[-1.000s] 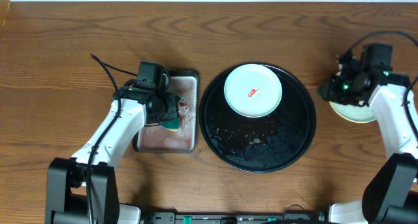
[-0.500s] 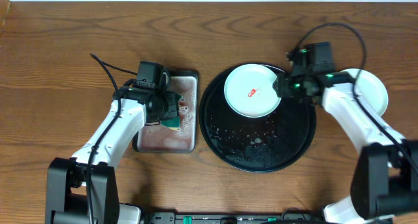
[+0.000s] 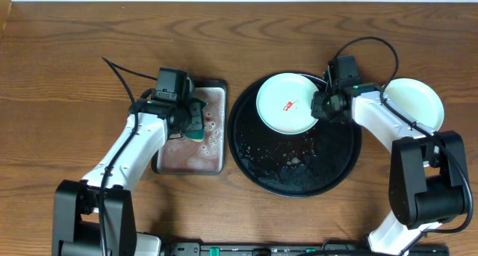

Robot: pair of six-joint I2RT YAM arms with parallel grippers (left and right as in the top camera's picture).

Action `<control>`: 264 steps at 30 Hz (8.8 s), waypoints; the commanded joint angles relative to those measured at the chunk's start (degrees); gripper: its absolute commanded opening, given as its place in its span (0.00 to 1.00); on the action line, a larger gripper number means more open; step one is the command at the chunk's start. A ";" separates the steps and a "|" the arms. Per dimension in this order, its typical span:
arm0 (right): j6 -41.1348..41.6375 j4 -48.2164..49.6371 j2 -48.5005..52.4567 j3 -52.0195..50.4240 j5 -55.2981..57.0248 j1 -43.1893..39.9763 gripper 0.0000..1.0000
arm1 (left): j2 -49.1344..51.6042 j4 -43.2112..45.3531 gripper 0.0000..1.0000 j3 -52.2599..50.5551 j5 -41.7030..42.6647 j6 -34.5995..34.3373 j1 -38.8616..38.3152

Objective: Clean dirty plates on tray and stack at the side
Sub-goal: 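Move the right gripper left and grasp the rim of the last pale green plate, then lift the green sponge from the metal tray with the left gripper, then scrub the pale green plate on the black tray with the left-held sponge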

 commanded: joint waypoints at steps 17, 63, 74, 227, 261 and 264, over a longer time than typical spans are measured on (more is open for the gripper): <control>2.95 -1.68 0.55 -0.15 0.35 0.55 0.17 | 9.68 0.74 0.30 -0.37 -1.09 1.05 0.13; -12.44 -13.88 -0.85 -0.13 -3.26 1.68 0.01 | -1.46 1.79 0.07 -4.81 -1.09 0.33 0.15; -17.73 -11.06 -0.85 -0.13 -3.30 1.92 0.01 | -14.95 1.73 0.08 -4.76 7.63 -4.55 3.80; -17.70 -14.16 -0.85 -0.13 -3.28 2.21 0.01 | 16.90 1.53 0.07 15.28 1.90 -20.52 -24.92; -17.70 -14.56 -0.85 -0.13 -3.28 2.21 0.01 | 18.05 -0.26 0.07 15.32 -9.46 -18.64 -30.80; -17.70 -14.56 -0.85 -0.13 -3.28 2.21 0.01 | 16.98 2.43 0.07 15.32 -6.71 -19.28 -31.19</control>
